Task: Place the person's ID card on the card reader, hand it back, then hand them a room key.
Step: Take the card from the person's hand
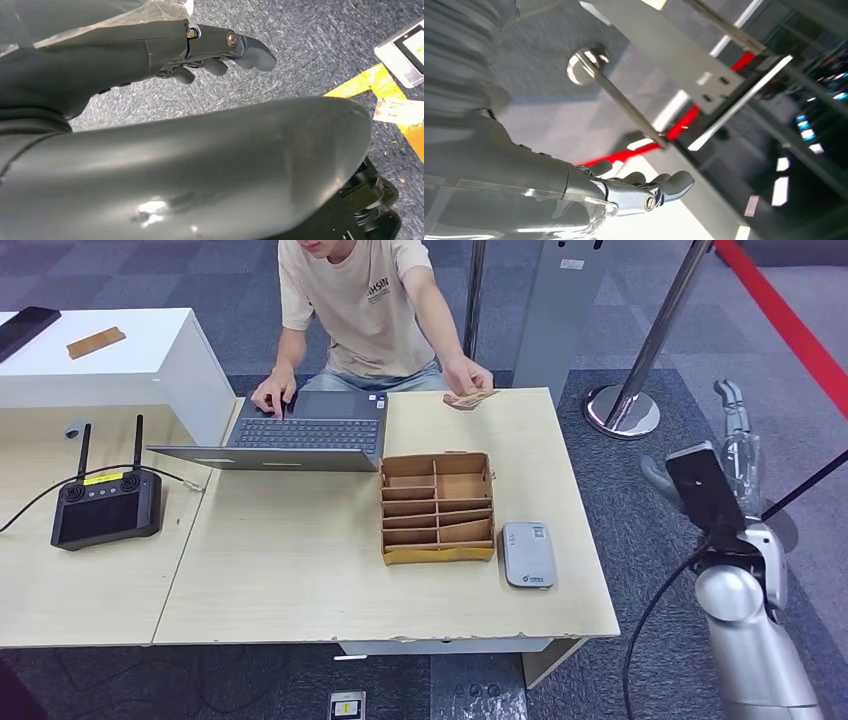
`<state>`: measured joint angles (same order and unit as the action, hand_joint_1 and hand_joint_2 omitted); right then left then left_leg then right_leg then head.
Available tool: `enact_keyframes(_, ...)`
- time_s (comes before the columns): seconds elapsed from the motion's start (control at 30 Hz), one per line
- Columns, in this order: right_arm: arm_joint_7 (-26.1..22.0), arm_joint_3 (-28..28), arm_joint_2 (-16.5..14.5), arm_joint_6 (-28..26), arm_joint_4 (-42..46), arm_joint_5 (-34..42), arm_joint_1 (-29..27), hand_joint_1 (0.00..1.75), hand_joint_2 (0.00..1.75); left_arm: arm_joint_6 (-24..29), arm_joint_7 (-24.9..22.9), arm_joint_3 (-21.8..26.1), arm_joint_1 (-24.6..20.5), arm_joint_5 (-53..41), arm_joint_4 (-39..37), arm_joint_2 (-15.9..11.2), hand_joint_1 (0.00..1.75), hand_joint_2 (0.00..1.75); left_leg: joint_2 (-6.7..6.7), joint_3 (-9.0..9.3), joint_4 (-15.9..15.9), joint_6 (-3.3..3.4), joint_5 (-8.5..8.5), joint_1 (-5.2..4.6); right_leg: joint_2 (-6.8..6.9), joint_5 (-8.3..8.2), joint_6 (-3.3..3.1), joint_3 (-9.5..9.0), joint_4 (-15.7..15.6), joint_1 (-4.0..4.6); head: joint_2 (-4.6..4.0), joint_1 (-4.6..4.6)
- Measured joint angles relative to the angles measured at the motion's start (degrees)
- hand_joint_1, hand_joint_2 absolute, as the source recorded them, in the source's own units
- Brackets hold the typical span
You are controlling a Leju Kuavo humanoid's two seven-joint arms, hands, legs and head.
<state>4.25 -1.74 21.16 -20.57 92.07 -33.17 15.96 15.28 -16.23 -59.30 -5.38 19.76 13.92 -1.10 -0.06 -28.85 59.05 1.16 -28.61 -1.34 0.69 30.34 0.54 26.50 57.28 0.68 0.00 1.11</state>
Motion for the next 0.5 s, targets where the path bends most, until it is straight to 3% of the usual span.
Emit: enact_keyframes(0.5,4.4,17.0,1.7,1.9,5.8,-23.8,8.6,0.00,1.75,0.0,1.8,-1.1,-0.1,-0.9,0.0,-0.3,0.00,0.00,-0.10,-0.10,0.0,-0.03,0.04,0.01,0.14,-0.02,-0.03,0.04,0.0,0.01,0.00,0.00)
